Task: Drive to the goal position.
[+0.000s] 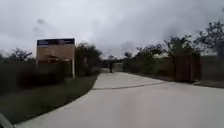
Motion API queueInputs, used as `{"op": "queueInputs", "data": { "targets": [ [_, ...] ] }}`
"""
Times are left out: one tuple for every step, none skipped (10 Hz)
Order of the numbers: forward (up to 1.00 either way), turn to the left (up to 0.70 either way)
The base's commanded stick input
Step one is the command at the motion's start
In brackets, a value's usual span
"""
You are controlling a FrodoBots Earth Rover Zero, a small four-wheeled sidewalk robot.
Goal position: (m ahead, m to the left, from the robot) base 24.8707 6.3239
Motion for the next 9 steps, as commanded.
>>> {"op": "queueInputs", "data": {
  "targets": [
    [0.85, -0.25],
    [0.85, -0.34],
    [0.85, -0.34],
    [0.85, 0.00],
    [0.85, 0.00],
    [0.85, 0.00],
    [0.85, 0.00],
    [0.85, 0.00],
    [0.85, 0.00]
  ]
}}
